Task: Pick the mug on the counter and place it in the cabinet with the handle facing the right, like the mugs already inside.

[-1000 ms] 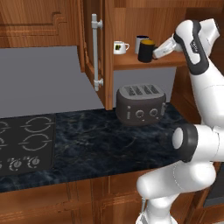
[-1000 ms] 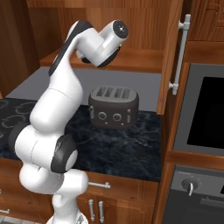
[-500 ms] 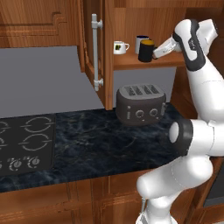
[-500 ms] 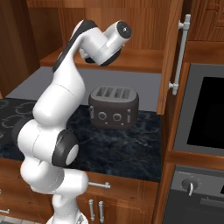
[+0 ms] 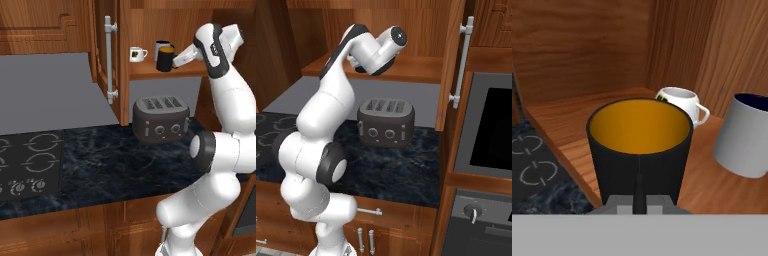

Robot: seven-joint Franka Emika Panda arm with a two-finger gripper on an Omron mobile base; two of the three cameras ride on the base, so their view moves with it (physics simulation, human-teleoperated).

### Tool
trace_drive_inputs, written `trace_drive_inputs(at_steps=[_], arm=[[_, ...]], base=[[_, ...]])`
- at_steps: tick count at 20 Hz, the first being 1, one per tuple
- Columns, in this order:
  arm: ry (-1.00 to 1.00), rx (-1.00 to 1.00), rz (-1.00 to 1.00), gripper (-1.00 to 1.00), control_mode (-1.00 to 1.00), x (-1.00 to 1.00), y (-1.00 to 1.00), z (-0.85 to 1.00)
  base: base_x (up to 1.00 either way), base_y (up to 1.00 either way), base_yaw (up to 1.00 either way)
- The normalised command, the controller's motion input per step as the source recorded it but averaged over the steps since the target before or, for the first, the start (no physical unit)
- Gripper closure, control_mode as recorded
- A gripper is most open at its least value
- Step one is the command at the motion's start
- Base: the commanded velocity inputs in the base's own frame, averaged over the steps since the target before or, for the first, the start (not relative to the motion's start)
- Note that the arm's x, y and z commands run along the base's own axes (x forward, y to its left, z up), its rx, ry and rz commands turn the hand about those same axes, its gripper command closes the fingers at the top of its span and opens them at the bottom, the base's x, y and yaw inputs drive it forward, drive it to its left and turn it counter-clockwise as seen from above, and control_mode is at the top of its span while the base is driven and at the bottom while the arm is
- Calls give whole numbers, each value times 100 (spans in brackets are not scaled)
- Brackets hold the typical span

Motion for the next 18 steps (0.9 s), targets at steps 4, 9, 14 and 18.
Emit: trace_drive_inputs(at_steps=[4,9,14,18], arm=[[0,0,0,100,-100,27,0,-5],[0,0,0,100,-100,32,0,-5],[0,0,0,100,-100,32,0,-5],[0,-2,0,100,-100,16,0,-9]], base=[[0,0,0],[0,0,0],[0,0,0],[0,0,0]])
